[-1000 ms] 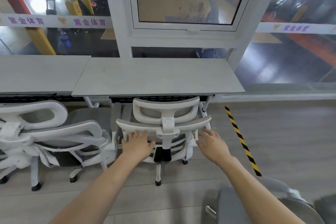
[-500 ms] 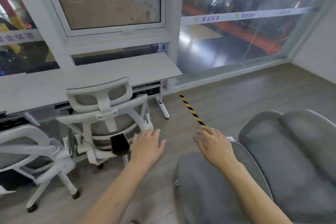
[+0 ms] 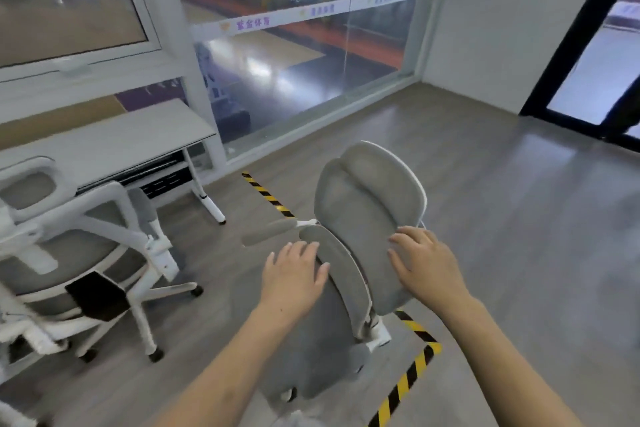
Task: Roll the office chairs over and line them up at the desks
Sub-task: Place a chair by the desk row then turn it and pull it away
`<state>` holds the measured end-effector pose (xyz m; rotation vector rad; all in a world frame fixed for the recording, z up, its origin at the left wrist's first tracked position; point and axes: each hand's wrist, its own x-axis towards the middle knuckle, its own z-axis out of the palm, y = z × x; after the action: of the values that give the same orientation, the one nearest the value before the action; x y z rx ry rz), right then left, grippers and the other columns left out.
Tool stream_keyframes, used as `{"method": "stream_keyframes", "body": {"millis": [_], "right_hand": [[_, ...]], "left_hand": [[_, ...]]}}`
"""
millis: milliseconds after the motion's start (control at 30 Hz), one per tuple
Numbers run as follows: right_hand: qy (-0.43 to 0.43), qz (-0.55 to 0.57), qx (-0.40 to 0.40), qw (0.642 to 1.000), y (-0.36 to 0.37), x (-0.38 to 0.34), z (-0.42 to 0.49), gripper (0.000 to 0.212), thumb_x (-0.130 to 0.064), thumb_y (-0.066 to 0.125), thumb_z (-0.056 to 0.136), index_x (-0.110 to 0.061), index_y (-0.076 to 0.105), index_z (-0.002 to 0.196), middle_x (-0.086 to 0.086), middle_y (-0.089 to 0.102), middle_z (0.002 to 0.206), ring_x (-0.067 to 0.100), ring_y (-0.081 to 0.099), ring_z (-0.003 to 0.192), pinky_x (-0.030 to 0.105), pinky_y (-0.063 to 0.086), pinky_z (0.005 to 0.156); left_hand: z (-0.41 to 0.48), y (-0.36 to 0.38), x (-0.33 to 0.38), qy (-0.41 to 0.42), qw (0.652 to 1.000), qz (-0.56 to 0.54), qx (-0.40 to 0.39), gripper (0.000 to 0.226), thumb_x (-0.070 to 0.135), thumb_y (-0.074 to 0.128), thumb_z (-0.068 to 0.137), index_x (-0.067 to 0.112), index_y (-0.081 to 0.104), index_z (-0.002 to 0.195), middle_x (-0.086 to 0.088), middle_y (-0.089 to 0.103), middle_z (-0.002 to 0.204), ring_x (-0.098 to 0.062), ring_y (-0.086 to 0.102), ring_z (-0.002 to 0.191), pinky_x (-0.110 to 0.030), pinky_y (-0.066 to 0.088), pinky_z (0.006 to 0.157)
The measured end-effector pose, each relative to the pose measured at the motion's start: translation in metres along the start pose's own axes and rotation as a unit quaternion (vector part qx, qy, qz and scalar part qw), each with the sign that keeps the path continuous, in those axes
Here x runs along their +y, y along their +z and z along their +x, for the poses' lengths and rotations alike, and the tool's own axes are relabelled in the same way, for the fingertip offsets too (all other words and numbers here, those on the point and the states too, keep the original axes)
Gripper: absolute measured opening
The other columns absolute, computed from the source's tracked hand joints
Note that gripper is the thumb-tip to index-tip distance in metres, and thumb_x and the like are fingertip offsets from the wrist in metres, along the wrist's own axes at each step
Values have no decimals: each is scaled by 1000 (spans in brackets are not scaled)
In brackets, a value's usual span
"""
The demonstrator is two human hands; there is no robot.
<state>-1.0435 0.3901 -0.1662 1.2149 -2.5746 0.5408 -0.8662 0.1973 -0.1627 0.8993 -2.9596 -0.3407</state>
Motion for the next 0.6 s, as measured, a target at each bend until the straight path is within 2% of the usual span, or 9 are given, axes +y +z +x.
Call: {"method": "stream_keyframes", "body": {"millis": [167, 267, 367, 600], "right_hand": [[14, -4, 13, 1000, -21, 67, 23, 18, -30, 67, 95, -24, 73, 111, -4, 68, 123, 21, 61, 118, 40, 56, 81], [1, -1, 12, 1000, -22, 109, 50, 22, -31, 67, 96, -21, 74, 115, -1, 69, 124, 23, 61, 118, 43, 56, 86], [-30, -12, -11, 999, -19, 148, 83, 27, -33, 64, 97, -21, 71, 121, -1, 67, 128, 22, 59, 122, 42, 55, 91], [-110, 6, -30, 993, -9, 207, 164, 29, -29, 68, 95, -20, 71, 122, 1, 67, 128, 24, 59, 122, 42, 55, 90]], "left_hand": [[44, 9, 64, 28, 1000, 0, 8, 52, 53, 39, 106, 28, 43, 152, 8, 51, 151, -16, 42, 143, -42, 33, 115], [83, 14, 98, 39, 999, 2, 26, 53, 53, 41, 105, 27, 45, 151, 7, 54, 148, -17, 45, 139, -42, 37, 113], [123, 15, 131, 37, 999, -1, 37, 52, 51, 40, 106, 26, 45, 151, 7, 54, 148, -18, 46, 138, -42, 37, 110], [180, 18, 188, 9, 999, 0, 35, 55, 54, 37, 107, 27, 41, 155, 6, 51, 152, -19, 43, 142, -44, 35, 114]]}}
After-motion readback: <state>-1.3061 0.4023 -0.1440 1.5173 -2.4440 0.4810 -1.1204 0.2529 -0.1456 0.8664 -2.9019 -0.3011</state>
